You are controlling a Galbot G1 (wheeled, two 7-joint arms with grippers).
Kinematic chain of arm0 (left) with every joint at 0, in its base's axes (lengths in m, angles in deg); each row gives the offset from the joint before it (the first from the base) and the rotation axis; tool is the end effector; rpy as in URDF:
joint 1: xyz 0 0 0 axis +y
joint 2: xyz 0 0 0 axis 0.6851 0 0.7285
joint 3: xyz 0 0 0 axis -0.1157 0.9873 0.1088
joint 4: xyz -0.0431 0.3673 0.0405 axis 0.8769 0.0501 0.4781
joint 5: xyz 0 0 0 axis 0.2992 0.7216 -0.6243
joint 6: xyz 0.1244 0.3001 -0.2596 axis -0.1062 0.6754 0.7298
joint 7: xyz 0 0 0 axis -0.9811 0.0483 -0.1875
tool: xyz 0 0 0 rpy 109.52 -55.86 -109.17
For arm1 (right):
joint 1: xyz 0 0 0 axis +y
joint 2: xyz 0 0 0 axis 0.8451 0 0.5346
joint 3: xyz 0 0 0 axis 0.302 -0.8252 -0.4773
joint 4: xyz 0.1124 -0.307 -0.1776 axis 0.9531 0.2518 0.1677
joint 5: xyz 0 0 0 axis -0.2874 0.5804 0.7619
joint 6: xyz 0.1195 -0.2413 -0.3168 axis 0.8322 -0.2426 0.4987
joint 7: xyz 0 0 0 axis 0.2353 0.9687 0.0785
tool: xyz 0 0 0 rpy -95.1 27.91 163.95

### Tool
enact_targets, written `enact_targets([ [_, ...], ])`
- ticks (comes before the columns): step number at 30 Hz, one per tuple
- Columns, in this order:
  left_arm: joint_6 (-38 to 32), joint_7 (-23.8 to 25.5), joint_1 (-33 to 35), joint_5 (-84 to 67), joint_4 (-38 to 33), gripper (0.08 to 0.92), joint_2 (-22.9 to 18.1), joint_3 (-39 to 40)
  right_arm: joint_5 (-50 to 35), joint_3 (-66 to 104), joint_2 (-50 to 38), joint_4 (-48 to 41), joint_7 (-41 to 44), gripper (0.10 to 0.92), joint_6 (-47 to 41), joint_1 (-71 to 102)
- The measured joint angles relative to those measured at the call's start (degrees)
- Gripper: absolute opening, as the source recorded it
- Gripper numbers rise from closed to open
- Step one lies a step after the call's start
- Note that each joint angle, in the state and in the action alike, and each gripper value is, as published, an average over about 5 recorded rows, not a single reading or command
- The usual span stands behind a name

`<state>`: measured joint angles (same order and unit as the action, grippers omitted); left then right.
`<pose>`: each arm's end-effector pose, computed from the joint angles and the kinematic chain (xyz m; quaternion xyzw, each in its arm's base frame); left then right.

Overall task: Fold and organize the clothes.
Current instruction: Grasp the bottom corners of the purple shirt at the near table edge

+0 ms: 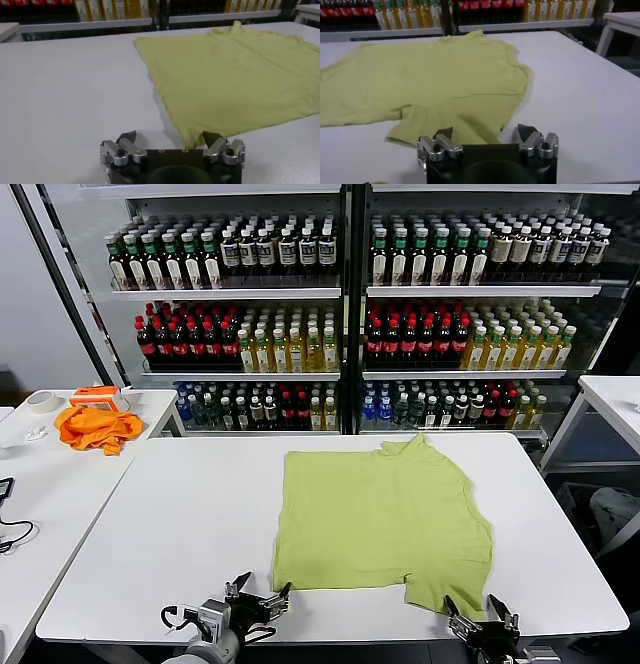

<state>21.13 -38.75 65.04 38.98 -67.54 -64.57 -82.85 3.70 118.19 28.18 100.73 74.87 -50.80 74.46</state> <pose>0.2386 -0.0346 -0.3142 -0.1338 -0.9443 -0.0379 0.2983 0.1746 -0.0782 -0.3302 0.0051 -0.9645 -0.0276 0.2624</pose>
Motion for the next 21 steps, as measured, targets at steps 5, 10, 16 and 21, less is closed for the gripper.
enact_targets([
  [5, -0.1, 0.1, -0.5, 0.2, 0.4, 0.823, -0.3, 0.3, -0.4, -0.3, 0.3, 0.0, -0.3, 0.815, -0.5, -0.1],
  [10, -0.1, 0.3, -0.8, 0.2, 0.7, 0.804, -0.2, 0.6, -0.9, -0.7, 0.3, 0.2, -0.7, 0.717, -1.6, -0.2],
  [16, 0.0, 0.9, -0.5, 0.3, 0.4, 0.649, 0.1, 1.0, -0.9, -1.1, 0.4, 0.4, -1.0, 0.544, -2.8, -0.2],
  [21, 0.1, 1.4, -0.5, 0.3, 0.5, 0.502, 0.1, 1.2, -0.6, -1.2, 0.3, 0.4, -1.2, 0.396, -3.4, -0.4],
])
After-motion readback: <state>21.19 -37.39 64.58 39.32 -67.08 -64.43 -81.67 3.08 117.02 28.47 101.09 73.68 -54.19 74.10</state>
